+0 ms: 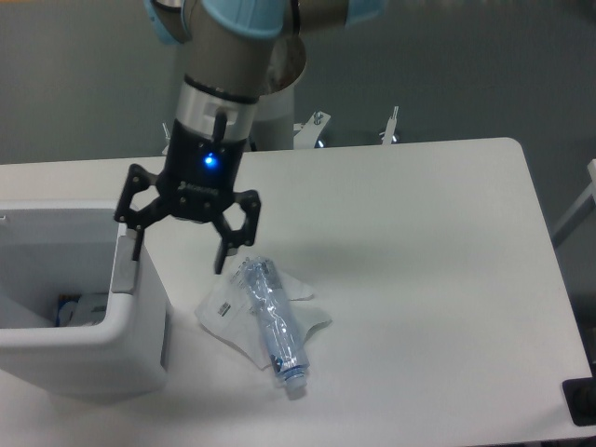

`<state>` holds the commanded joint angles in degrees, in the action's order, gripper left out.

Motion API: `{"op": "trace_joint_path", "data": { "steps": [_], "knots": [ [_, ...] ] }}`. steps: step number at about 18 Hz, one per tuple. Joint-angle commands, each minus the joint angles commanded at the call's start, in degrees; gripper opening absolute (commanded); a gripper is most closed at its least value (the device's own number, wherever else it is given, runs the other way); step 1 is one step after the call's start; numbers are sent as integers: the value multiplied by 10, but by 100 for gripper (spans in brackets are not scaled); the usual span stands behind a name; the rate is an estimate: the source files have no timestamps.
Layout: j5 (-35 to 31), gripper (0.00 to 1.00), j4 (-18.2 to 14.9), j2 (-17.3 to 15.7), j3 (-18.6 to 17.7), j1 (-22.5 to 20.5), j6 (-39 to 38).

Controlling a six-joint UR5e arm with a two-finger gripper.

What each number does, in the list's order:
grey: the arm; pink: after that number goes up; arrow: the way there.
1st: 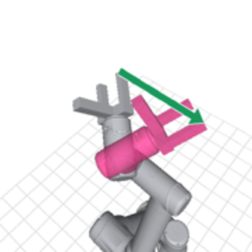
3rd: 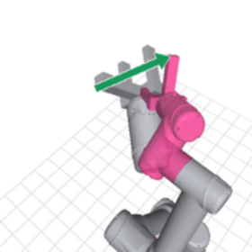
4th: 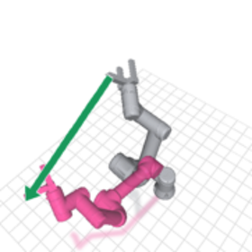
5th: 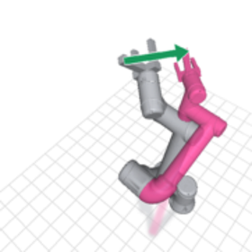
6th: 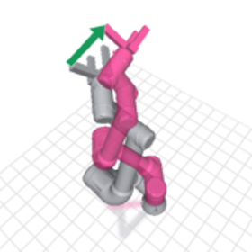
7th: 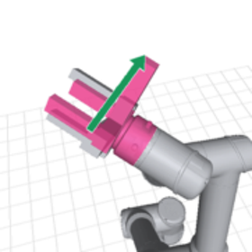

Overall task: Open the trash can
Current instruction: 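Push the lid edge with the gripper to swing the lid open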

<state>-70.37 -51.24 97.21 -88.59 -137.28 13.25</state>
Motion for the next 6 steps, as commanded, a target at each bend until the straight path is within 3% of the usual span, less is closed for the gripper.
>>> {"op": "trace_joint_path", "data": {
  "steps": [4, 6],
  "knots": [
    [-108, 100, -4, 7, -3, -28, 91],
    [-130, 100, -5, 8, -4, -44, 120]
  ]
}}
